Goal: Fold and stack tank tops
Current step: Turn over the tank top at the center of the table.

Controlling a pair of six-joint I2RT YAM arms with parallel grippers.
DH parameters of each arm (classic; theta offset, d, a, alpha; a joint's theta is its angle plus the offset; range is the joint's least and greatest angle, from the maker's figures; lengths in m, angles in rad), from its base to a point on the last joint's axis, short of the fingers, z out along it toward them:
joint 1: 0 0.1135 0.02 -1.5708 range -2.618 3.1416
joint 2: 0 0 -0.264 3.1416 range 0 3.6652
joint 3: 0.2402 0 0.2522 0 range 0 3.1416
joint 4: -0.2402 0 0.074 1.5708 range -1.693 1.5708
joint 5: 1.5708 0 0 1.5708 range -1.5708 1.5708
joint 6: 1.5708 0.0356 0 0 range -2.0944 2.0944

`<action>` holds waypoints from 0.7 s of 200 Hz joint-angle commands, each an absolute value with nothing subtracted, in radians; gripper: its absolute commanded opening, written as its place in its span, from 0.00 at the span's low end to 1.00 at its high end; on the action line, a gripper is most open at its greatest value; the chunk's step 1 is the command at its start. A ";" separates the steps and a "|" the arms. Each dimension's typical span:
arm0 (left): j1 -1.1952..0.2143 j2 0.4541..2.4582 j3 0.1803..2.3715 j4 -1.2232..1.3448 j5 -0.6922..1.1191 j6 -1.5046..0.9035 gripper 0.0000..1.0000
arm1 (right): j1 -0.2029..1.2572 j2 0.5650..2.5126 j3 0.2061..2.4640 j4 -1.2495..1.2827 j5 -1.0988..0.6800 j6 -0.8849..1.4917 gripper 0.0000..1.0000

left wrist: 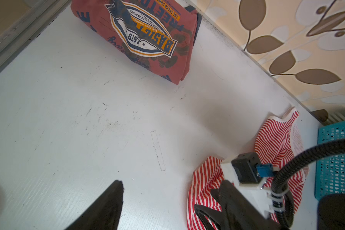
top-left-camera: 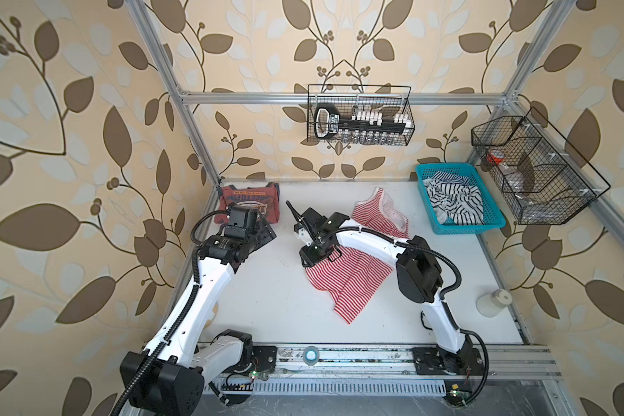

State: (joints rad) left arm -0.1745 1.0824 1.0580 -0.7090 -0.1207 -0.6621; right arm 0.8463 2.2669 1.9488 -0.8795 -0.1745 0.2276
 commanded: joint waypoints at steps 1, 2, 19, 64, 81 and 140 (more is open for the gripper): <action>-0.163 1.068 1.048 -0.707 -0.143 -0.666 0.78 | 0.846 2.321 1.964 -0.894 -0.175 0.222 0.54; -0.163 1.069 1.048 -0.707 -0.144 -0.665 0.78 | 0.847 2.323 1.964 -0.892 -0.177 0.222 0.54; -0.161 1.066 1.044 -0.709 -0.146 -0.664 0.78 | 0.847 2.349 1.977 -0.876 -0.189 0.231 0.55; -0.156 1.063 1.043 -0.713 -0.146 -0.659 0.78 | 0.847 2.415 2.020 -0.871 -0.214 0.243 0.42; -0.155 1.059 1.048 -0.719 -0.155 -0.657 0.79 | 0.846 2.441 2.070 -0.893 -0.247 0.246 0.04; -0.147 0.963 1.118 -0.808 -0.285 -0.629 0.78 | 0.817 2.289 2.253 -0.659 -0.564 0.397 0.00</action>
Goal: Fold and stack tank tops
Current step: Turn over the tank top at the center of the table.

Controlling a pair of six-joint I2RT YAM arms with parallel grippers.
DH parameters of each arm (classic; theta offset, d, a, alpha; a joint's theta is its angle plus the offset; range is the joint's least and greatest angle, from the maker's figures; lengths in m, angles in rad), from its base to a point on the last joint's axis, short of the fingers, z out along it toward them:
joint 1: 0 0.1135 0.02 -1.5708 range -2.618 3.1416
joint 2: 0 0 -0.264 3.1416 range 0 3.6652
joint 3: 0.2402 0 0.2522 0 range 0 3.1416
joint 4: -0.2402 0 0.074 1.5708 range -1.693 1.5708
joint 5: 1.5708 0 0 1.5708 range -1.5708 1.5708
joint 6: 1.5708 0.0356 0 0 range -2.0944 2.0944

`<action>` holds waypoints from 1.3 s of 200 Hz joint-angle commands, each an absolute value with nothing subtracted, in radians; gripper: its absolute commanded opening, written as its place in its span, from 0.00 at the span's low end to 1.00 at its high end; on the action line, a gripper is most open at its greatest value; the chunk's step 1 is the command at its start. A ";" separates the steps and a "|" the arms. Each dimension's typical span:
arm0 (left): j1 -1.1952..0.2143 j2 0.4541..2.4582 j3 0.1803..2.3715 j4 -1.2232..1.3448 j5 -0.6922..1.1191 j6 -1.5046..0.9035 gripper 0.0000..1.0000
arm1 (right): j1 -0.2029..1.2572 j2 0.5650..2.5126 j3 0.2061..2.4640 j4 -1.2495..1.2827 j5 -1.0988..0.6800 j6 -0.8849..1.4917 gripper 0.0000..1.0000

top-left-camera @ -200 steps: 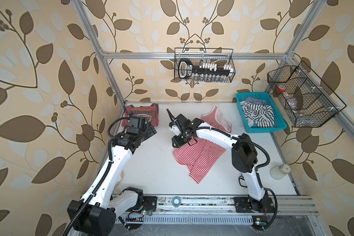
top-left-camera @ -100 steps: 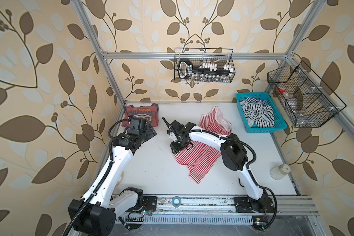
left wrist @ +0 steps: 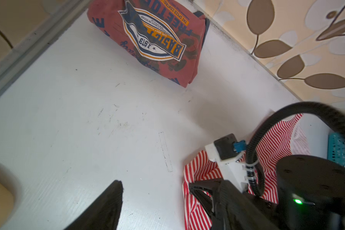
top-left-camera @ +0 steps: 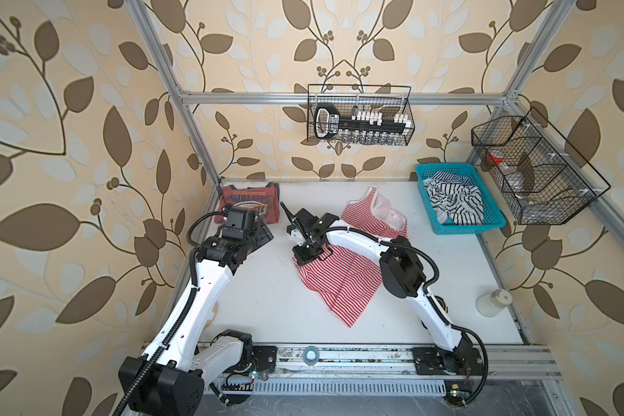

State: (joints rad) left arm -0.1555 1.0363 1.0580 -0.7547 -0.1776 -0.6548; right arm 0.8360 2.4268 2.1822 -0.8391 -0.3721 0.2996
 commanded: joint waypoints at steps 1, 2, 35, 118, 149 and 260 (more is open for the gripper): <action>-0.148 0.961 1.120 -0.809 -0.287 -0.629 0.78 | 0.816 2.286 2.252 -0.650 -0.567 0.399 0.00; -0.148 0.958 1.121 -0.810 -0.288 -0.628 0.78 | 0.814 2.279 2.251 -0.641 -0.572 0.404 0.00; -0.147 0.895 1.147 -0.815 -0.310 -0.623 0.77 | 0.761 2.033 2.041 -0.311 -0.610 0.570 0.00; -0.153 0.966 1.141 -0.741 -0.065 -0.610 0.75 | 0.534 1.341 1.061 -0.210 -0.413 0.578 0.00; -0.189 1.022 1.130 -0.753 -0.042 -0.595 0.74 | 0.595 1.255 0.853 -0.386 -0.336 0.575 0.00; -0.393 1.297 1.106 -0.970 0.025 -0.500 0.72 | 0.575 1.310 0.903 -0.601 -0.078 0.538 0.52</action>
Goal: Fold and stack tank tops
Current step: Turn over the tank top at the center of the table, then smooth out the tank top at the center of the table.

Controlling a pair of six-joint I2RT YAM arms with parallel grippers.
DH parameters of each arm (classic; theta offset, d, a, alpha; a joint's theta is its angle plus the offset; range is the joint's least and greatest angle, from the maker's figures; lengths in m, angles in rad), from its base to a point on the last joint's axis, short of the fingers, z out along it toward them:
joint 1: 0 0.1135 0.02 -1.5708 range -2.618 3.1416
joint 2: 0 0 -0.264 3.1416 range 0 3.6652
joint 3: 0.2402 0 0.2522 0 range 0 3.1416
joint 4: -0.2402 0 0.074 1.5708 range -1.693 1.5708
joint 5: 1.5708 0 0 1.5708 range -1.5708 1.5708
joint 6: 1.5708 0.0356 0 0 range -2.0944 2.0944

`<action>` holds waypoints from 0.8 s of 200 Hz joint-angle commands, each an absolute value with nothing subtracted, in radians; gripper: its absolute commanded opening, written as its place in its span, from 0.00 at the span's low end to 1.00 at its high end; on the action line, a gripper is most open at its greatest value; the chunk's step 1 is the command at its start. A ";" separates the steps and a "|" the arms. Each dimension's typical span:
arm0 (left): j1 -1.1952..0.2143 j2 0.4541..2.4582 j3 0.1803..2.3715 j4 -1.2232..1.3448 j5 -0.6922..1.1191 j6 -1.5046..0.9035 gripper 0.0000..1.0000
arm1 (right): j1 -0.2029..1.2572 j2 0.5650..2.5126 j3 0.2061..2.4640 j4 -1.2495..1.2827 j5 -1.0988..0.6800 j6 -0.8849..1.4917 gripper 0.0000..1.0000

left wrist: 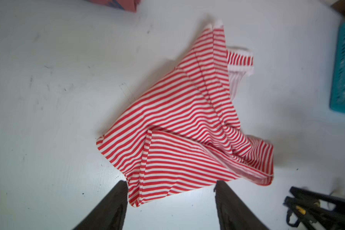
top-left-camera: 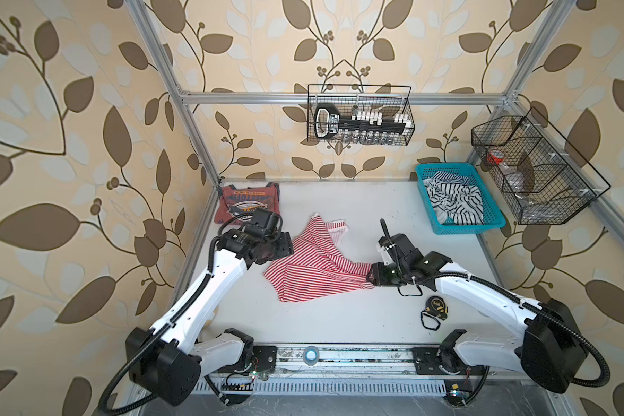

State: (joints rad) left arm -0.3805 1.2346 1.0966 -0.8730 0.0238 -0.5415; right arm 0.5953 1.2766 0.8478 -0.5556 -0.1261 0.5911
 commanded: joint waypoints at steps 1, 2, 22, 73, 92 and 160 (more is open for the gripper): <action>-0.393 1.300 1.105 -0.971 0.022 -0.500 0.72 | 0.573 1.312 0.905 -0.601 -0.079 0.537 0.52; -0.393 1.303 1.105 -0.973 0.020 -0.500 0.72 | 0.572 1.313 0.905 -0.600 -0.080 0.535 0.52; -0.394 1.355 1.091 -0.968 -0.018 -0.497 0.75 | 0.534 1.345 0.907 -0.570 -0.115 0.513 0.55; -0.393 1.491 1.114 -0.899 -0.009 -0.506 0.78 | 0.404 1.504 0.923 -0.495 -0.224 0.449 0.54; -0.393 1.524 1.130 -0.890 -0.008 -0.502 0.78 | 0.397 1.565 0.948 -0.488 -0.251 0.433 0.54; -0.393 1.654 1.184 -0.876 -0.042 -0.530 0.77 | 0.379 1.659 0.942 -0.457 -0.268 0.425 0.53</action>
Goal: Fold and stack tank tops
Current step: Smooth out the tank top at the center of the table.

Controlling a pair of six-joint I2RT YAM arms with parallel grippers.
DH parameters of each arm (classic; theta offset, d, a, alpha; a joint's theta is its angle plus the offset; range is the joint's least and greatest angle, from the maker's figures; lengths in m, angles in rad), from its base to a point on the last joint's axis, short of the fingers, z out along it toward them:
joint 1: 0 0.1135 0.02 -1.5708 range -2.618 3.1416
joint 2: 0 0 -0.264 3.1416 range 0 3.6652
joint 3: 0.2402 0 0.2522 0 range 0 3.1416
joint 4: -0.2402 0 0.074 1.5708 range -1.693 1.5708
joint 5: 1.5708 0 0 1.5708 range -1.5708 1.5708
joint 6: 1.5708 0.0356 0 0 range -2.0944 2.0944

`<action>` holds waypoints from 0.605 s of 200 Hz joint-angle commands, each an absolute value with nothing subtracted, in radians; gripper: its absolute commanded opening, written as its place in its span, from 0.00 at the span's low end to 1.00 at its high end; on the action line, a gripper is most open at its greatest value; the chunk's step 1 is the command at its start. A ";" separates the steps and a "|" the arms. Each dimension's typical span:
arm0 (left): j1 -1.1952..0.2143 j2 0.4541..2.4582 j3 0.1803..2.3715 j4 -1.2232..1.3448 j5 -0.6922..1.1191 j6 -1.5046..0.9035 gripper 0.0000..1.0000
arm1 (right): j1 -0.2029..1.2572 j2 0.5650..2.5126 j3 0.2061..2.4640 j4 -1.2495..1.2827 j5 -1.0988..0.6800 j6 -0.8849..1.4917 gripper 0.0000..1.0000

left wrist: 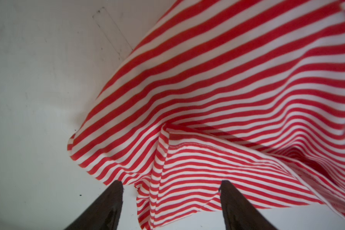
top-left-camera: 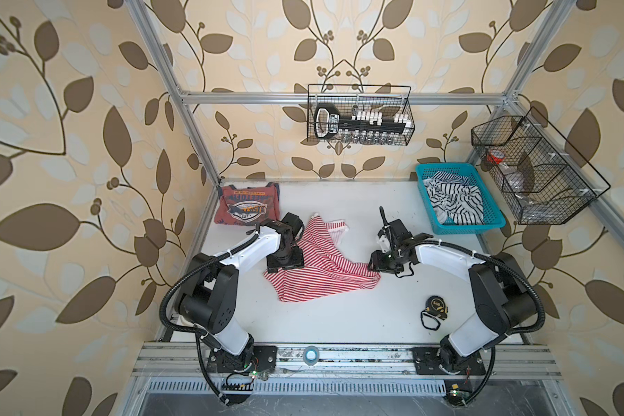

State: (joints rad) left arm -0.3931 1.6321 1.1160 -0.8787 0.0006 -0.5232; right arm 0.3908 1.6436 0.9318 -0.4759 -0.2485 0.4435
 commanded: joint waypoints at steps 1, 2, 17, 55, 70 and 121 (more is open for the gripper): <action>-0.393 1.655 1.186 -0.876 -0.042 -0.531 0.77 | 0.379 1.659 0.942 -0.457 -0.267 0.426 0.53; -0.393 1.658 1.188 -0.876 -0.043 -0.531 0.77 | 0.378 1.659 0.941 -0.457 -0.266 0.426 0.53; -0.393 1.678 1.222 -0.877 -0.049 -0.535 0.76 | 0.374 1.662 0.939 -0.455 -0.263 0.425 0.53; -0.393 1.748 1.281 -0.888 -0.053 -0.528 0.75 | 0.364 1.688 0.946 -0.449 -0.277 0.415 0.53; -0.393 1.768 1.281 -0.887 -0.058 -0.528 0.75 | 0.361 1.703 0.944 -0.446 -0.276 0.414 0.52; -0.390 1.816 1.276 -0.879 -0.066 -0.540 0.70 | 0.356 1.730 0.938 -0.443 -0.274 0.410 0.41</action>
